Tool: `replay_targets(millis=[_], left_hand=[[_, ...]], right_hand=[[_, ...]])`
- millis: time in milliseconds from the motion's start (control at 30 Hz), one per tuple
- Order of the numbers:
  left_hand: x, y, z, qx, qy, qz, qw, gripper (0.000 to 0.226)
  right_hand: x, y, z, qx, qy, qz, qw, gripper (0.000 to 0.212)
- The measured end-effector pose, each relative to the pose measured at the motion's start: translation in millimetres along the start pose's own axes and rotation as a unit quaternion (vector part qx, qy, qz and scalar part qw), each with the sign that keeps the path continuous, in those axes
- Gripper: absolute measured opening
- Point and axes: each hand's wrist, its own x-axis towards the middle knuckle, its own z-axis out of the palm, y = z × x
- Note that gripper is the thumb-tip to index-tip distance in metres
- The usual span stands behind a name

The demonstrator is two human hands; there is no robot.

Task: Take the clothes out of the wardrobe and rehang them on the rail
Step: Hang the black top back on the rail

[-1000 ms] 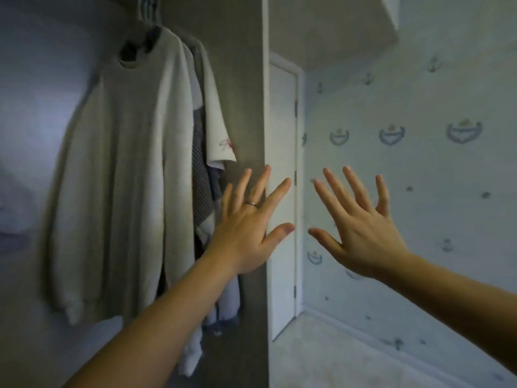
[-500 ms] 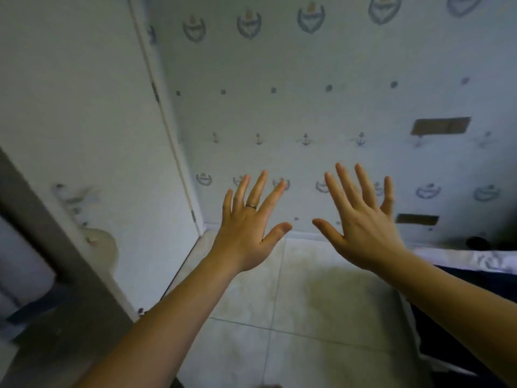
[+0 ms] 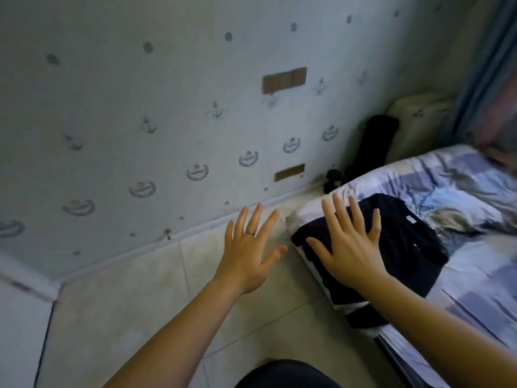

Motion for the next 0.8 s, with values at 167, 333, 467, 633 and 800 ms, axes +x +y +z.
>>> replay_targets(millis=[167, 333, 467, 633, 800], left_hand=[[98, -7, 26, -0.020, -0.067, 0.083, 0.994, 0.072], [170, 13, 51, -0.037, -0.120, 0.158, 0.979, 0.078], [223, 44, 73, -0.037, -0.150, 0.207, 0.966, 0.078], [287, 100, 97, -0.046, -0.176, 0.263, 0.948, 0.070], [355, 155, 133, -0.054, -0.193, 0.295, 0.934, 0.070]], right_hand=[[27, 32, 30, -0.015, -0.045, 0.132, 0.990, 0.084], [33, 68, 44, -0.015, -0.076, 0.250, 0.965, 0.085], [35, 101, 47, -0.008, -0.082, 0.324, 0.942, 0.087], [39, 148, 57, -0.013, -0.077, 0.390, 0.917, 0.087], [61, 217, 72, -0.014, -0.083, 0.431, 0.898, 0.088]])
